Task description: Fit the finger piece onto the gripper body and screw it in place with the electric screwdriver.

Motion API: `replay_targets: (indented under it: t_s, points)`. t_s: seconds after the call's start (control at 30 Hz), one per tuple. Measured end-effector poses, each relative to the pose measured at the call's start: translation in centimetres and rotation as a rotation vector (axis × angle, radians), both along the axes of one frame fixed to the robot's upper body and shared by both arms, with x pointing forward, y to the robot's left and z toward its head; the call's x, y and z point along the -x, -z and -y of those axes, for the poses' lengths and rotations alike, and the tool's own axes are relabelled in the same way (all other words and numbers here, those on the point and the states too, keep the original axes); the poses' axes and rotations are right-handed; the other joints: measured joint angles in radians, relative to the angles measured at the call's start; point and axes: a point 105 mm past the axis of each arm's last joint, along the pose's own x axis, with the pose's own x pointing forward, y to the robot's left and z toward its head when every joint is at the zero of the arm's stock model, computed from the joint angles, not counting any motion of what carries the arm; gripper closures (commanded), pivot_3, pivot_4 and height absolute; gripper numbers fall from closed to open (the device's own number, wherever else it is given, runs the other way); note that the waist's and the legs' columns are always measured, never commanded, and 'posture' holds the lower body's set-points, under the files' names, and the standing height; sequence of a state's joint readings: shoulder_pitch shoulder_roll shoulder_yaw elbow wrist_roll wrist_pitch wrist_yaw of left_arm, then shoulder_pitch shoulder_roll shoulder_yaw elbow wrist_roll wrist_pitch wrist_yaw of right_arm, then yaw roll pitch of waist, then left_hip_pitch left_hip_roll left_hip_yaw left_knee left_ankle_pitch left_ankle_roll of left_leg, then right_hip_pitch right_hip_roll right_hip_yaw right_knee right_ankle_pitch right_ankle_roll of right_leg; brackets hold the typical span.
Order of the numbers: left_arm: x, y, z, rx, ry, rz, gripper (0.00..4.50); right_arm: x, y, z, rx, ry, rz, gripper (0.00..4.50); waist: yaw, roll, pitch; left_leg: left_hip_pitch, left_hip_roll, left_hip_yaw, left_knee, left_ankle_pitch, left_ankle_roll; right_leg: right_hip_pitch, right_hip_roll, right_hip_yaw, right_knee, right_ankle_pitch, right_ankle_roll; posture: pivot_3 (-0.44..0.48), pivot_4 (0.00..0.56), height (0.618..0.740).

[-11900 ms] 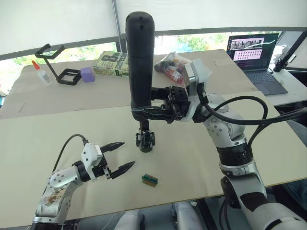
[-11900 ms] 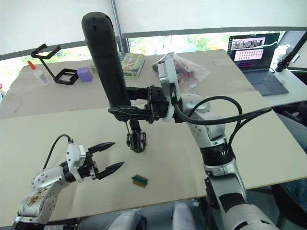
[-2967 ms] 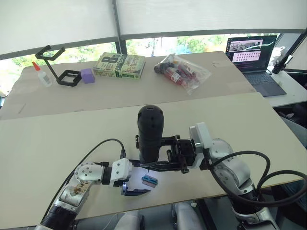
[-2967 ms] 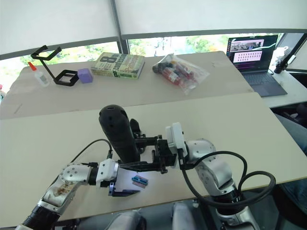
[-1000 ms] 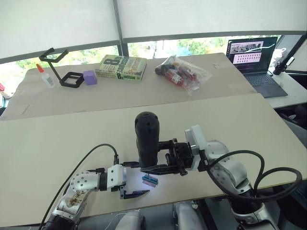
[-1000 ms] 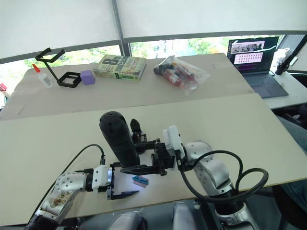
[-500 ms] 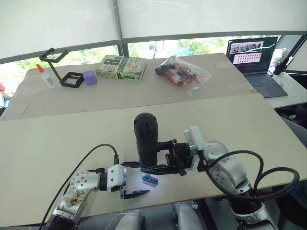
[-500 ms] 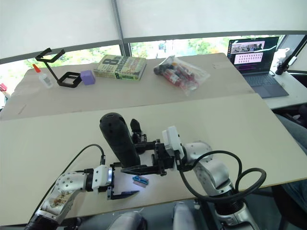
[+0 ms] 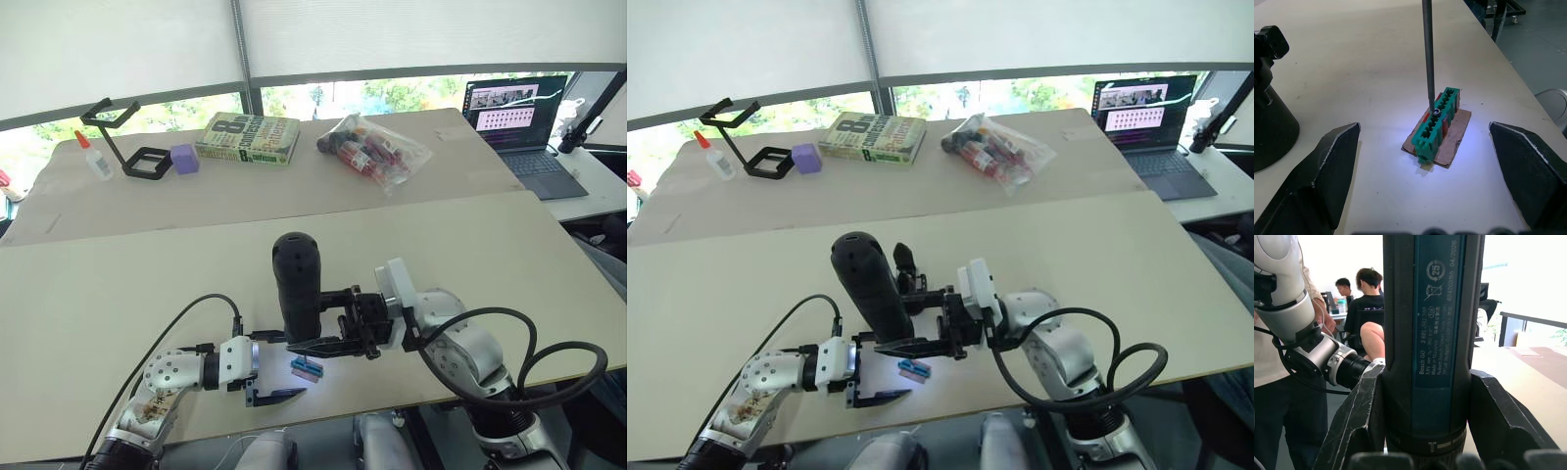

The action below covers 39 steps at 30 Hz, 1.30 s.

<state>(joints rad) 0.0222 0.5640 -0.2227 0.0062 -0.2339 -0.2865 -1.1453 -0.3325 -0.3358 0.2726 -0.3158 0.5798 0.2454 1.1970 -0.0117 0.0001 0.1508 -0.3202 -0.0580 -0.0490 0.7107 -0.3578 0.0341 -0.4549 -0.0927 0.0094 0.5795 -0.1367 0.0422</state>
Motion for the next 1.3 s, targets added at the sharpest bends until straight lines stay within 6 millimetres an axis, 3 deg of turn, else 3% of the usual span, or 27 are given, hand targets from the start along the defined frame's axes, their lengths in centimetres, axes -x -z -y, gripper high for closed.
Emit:
replay_targets:
  t_s: [1.3]
  points:
    - [0.0,-0.16,0.21,0.008,0.006,0.0,0.06,0.0,0.37,0.1,0.021,-0.01,-0.001,2.57,0.002,0.0,0.0,0.0,0.0,0.0,0.0,-0.001,0.001,0.001,0.0,0.0,0.0,0.0,0.0,0.0,0.15,0.74]
